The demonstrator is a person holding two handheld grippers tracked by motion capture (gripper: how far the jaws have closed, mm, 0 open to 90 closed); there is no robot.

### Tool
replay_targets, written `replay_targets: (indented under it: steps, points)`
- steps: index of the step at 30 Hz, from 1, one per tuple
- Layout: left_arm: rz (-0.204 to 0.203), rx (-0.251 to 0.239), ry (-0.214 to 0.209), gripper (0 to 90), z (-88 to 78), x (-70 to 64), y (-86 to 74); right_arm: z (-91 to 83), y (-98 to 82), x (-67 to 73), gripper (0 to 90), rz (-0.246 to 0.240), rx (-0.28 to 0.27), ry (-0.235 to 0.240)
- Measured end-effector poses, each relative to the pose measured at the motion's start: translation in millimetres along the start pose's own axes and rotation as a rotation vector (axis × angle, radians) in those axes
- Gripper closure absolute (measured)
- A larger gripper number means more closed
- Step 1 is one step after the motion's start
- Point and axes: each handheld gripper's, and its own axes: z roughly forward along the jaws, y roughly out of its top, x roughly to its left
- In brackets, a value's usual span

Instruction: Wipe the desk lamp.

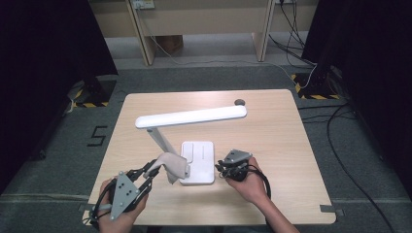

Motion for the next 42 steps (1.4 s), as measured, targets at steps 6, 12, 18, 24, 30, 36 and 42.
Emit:
replay_targets:
  steps: [6,12,18,24,30,36,42]
  points:
    - [-0.01,0.006,0.045,79.7,3.8,18.7,-3.7,16.0,10.3,8.0,79.8,-0.021,0.001,0.019]
    - [-0.031,-0.012,0.085,79.6,9.8,33.6,0.9,31.3,13.5,12.6,80.9,-0.023,0.017,0.037]
    - [-0.067,-0.031,0.135,79.7,19.0,42.4,7.5,41.9,13.0,16.1,81.7,-0.005,0.033,0.046]
    - [-0.093,-0.04,0.149,79.6,23.0,47.8,7.4,46.8,13.6,17.8,82.0,-0.011,0.028,0.049]
    - [-0.106,-0.016,0.163,79.5,18.5,53.0,-1.4,41.4,17.9,25.3,82.0,-0.005,0.019,0.057]
    - [-0.139,0.012,0.199,79.4,21.1,65.0,-14.4,38.1,20.4,46.2,75.4,-0.051,0.032,0.127]
    - [-0.163,0.02,0.183,79.4,33.5,70.8,-18.2,41.6,19.1,57.9,58.4,-0.062,0.054,0.152]
